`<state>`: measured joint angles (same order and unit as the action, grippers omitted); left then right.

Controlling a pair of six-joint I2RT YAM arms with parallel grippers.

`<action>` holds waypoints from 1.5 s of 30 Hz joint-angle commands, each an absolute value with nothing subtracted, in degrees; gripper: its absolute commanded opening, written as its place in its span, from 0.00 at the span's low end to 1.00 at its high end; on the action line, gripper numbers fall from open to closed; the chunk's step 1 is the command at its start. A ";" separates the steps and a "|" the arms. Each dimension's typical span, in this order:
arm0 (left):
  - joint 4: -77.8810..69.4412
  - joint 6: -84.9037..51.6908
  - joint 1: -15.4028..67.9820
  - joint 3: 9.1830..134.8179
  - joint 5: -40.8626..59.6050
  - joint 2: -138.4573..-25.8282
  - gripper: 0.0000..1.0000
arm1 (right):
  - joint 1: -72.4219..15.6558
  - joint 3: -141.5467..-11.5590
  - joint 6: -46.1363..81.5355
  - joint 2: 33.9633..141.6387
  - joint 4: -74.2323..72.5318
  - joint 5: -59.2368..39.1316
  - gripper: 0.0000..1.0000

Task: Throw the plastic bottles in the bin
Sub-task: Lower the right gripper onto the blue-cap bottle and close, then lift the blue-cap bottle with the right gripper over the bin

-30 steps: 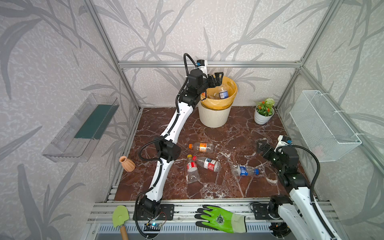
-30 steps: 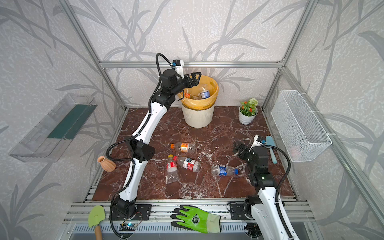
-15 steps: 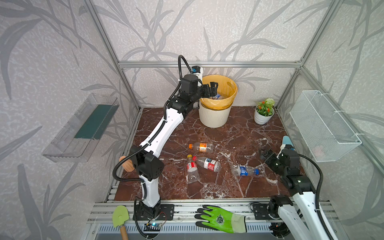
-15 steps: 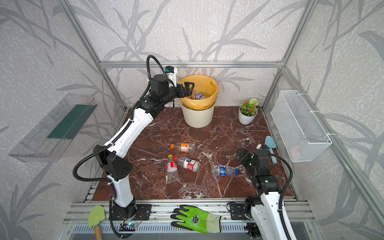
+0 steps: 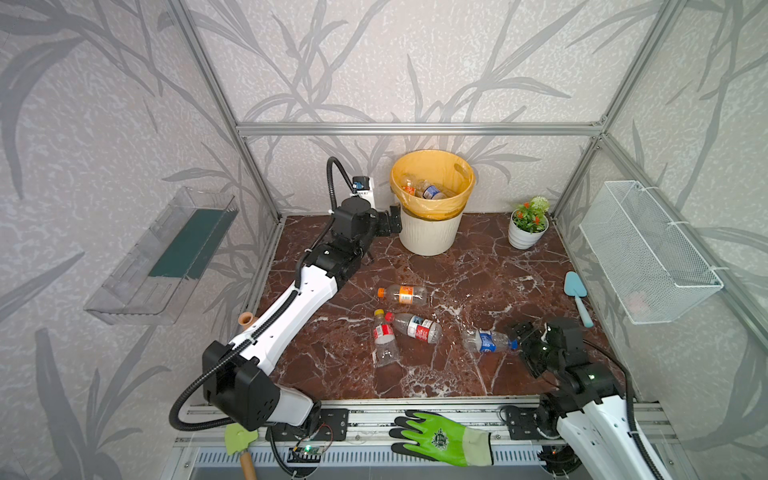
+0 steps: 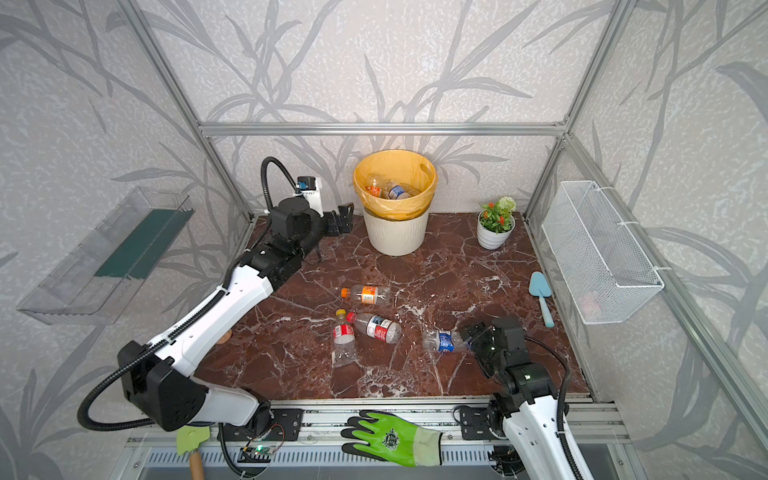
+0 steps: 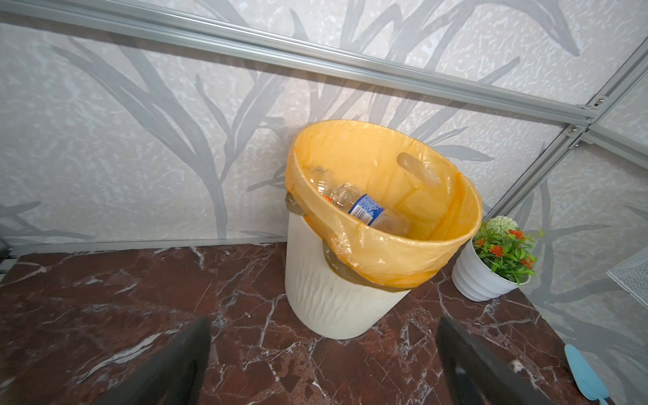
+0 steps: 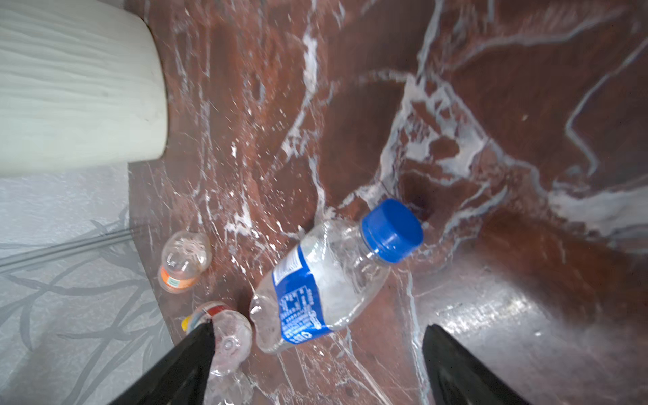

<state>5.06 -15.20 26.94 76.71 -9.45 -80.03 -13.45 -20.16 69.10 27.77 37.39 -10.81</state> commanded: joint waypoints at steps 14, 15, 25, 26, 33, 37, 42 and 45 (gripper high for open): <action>8.82 -13.44 25.69 66.70 -17.19 -69.82 0.99 | -29.50 -16.97 81.55 49.80 12.33 2.89 1.00; 9.09 -13.56 25.58 66.33 -17.39 -69.50 0.99 | -29.49 -17.37 81.20 51.26 11.94 2.98 1.00; 10.45 -14.15 23.81 62.21 -18.28 -65.54 0.99 | -29.53 -19.04 78.34 62.67 5.72 6.18 0.91; 10.66 -14.15 23.56 61.83 -18.22 -65.15 0.99 | -29.38 -19.39 77.71 63.69 5.40 6.88 0.90; 11.86 -16.03 22.08 58.84 -18.45 -62.76 0.99 | -26.41 -26.53 65.06 73.57 5.40 5.66 0.79; 12.73 -16.70 20.89 57.50 -18.85 -60.87 0.99 | -25.41 -29.26 61.37 79.99 2.01 1.67 0.63; 14.31 -17.08 19.27 56.15 -19.28 -57.88 0.99 | -24.55 -31.55 60.35 84.56 -0.44 -2.36 0.45; 14.85 -17.55 18.26 54.73 -19.35 -56.29 0.99 | -24.53 -31.67 60.56 84.58 -2.87 -2.31 0.39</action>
